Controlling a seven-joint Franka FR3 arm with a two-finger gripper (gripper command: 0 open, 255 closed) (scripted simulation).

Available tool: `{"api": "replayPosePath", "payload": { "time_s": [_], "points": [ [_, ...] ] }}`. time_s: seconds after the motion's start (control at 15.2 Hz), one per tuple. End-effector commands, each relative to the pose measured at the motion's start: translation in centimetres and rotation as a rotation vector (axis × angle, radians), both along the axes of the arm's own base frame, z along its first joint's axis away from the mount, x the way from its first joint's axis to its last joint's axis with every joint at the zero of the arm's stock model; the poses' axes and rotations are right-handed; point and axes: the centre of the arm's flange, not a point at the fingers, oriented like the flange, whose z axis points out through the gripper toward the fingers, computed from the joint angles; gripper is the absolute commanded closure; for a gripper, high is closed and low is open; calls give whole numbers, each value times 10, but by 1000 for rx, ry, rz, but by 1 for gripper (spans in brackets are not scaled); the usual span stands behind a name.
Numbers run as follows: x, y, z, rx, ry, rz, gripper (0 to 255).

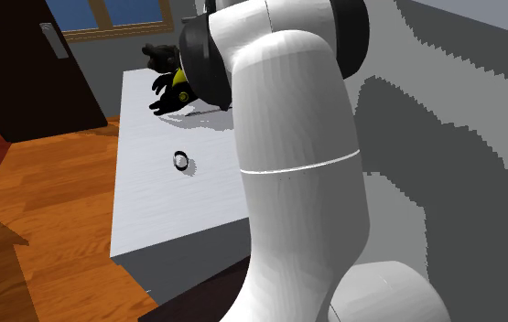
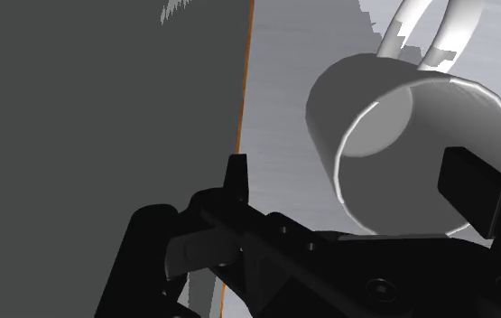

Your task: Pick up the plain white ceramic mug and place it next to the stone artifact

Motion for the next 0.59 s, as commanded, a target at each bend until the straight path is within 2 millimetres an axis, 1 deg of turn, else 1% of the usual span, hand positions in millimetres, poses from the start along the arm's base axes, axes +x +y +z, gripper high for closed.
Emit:
{"api": "replayPosePath", "payload": {
  "time_s": [0.0, 0.07, 0.53],
  "points": [
    [0, -1, 24, 1, 1, 0, 0],
    [0, -1, 34, 1, 1, 0, 0],
    [0, -1, 34, 1, 1, 0, 0]
  ]
}}
